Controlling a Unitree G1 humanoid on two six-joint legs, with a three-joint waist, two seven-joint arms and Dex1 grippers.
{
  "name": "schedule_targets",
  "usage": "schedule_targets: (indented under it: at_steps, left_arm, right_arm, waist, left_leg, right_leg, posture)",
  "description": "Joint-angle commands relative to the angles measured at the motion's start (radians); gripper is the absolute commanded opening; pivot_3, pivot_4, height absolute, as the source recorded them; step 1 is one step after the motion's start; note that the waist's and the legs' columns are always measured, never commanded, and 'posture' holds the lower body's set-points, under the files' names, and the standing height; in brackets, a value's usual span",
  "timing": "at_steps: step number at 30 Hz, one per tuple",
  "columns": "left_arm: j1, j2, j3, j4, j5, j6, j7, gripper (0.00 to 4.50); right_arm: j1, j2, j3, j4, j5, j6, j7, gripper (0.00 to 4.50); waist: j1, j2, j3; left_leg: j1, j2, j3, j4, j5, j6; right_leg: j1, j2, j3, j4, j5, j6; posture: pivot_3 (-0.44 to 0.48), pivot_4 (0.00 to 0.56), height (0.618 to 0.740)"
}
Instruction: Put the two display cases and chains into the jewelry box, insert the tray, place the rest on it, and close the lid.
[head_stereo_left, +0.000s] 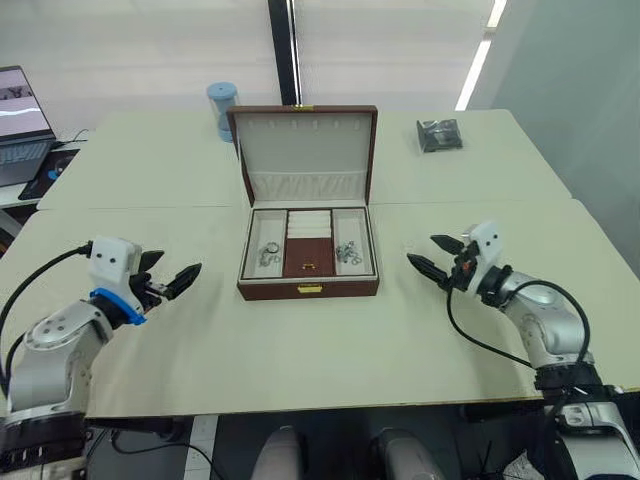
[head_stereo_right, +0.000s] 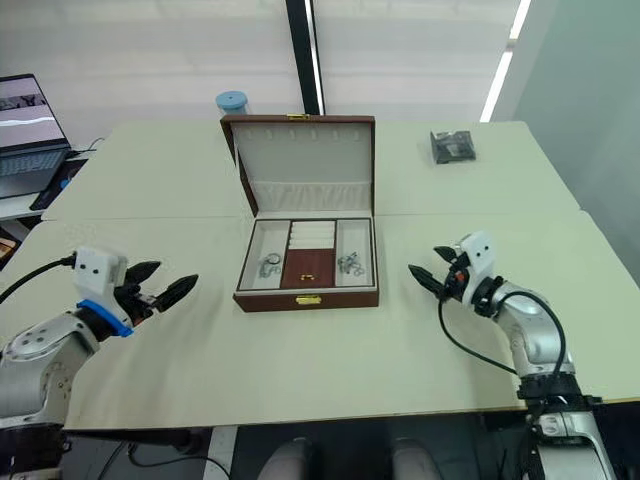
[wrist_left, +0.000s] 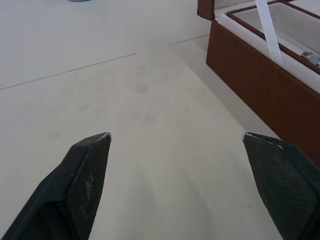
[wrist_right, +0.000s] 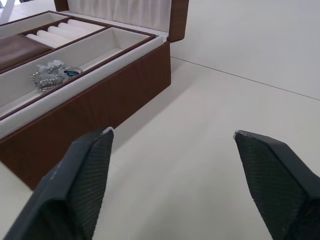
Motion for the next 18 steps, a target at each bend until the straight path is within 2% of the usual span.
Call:
schedule_targets:
  at_steps: [1,3,11,12,18]
  left_arm:
    - [-0.083,-0.026,-0.038,0.076,0.041,-0.043,0.024,3.08]
    - [-0.126,-0.056,-0.06,0.111,0.049,-0.055,0.03,2.58]
    - [-0.225,-0.139,-0.139,0.177,0.066,-0.071,0.001,0.01]
    - [-0.229,-0.147,-0.15,0.173,0.063,-0.069,-0.008,0.0]
    - [-0.235,-0.198,-0.196,0.191,0.073,-0.089,-0.062,0.0]
  right_arm:
    - [-0.072,0.032,0.027,0.071,-0.051,-0.051,-0.036,2.91]
    - [-0.112,0.059,0.048,0.116,-0.079,-0.064,-0.057,2.41]
    - [-0.191,0.156,0.084,0.173,-0.102,-0.07,-0.073,0.17]
    - [-0.193,0.164,0.084,0.173,-0.098,-0.068,-0.068,0.03]
    - [-0.203,0.192,0.105,0.143,-0.087,-0.036,-0.032,0.03]
  waist:
    - [0.0,0.0,0.0]
    - [-0.001,0.0,0.0]
    - [0.0,0.0,0.0]
    - [0.0,0.0,0.0]
    - [0.001,0.0,0.0]
  left_leg:
    - [0.0,0.0,0.0,0.0,0.0,0.0]
    - [-0.002,0.0,0.001,0.0,0.0,0.0]
    - [-0.004,0.001,0.001,0.001,0.0,0.0]
    - [-0.005,0.001,0.001,0.001,0.0,0.0]
    - [-0.005,0.0,0.001,0.002,0.0,0.0]
  right_leg:
    - [0.0,0.0,0.0,0.0,0.0,0.0]
    - [-0.002,0.0,0.0,0.0,0.0,0.0]
    - [-0.004,0.0,0.0,0.0,0.0,0.0]
    - [-0.004,0.0,0.0,0.0,0.0,0.0]
    - [-0.004,0.0,0.0,0.0,0.0,0.0]
  posture:
    - [0.0,0.15,0.74]
    - [0.0,0.15,0.74]
    - [0.0,0.15,0.74]
    - [0.0,0.15,0.74]
    - [0.0,0.15,0.74]
